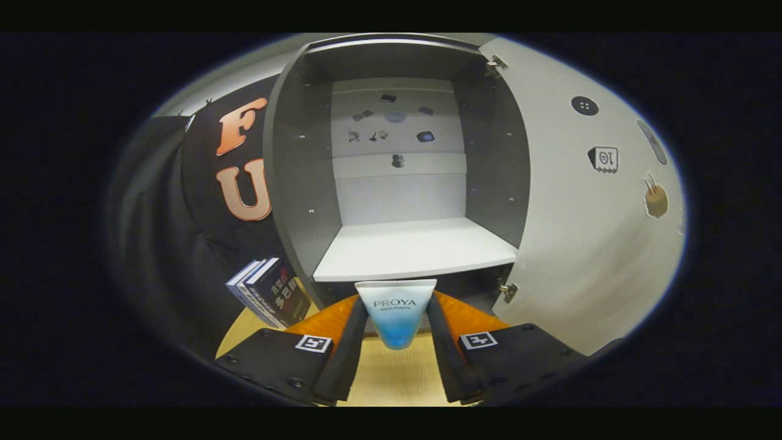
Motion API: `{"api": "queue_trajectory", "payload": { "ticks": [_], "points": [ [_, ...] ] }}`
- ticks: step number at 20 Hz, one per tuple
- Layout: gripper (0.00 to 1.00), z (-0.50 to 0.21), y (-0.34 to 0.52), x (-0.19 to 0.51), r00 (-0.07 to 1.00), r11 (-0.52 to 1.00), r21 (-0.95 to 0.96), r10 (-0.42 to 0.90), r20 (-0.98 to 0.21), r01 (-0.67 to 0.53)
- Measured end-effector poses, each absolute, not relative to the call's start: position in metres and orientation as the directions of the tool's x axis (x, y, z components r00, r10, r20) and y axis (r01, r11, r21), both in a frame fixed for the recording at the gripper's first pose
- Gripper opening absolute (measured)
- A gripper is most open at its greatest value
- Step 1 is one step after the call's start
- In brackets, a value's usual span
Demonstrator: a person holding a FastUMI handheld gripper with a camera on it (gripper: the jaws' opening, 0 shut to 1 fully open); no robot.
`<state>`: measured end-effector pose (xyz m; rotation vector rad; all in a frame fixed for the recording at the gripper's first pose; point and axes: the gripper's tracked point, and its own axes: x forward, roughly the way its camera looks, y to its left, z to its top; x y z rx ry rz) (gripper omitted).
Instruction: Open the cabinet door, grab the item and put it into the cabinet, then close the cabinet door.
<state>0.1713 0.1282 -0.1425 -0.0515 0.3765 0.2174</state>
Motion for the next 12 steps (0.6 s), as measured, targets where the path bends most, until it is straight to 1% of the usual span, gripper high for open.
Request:
{"api": "queue_trajectory", "payload": {
  "ticks": [5, 12],
  "points": [
    [0.62, -0.100, 0.138, 0.220, 0.927, 0.976, -0.029, 0.194, -0.321, -0.214],
    [0.63, -0.089, 0.136, 0.286, 0.936, 0.983, -0.053, 0.152, -0.317, -0.178]
  ]
}}
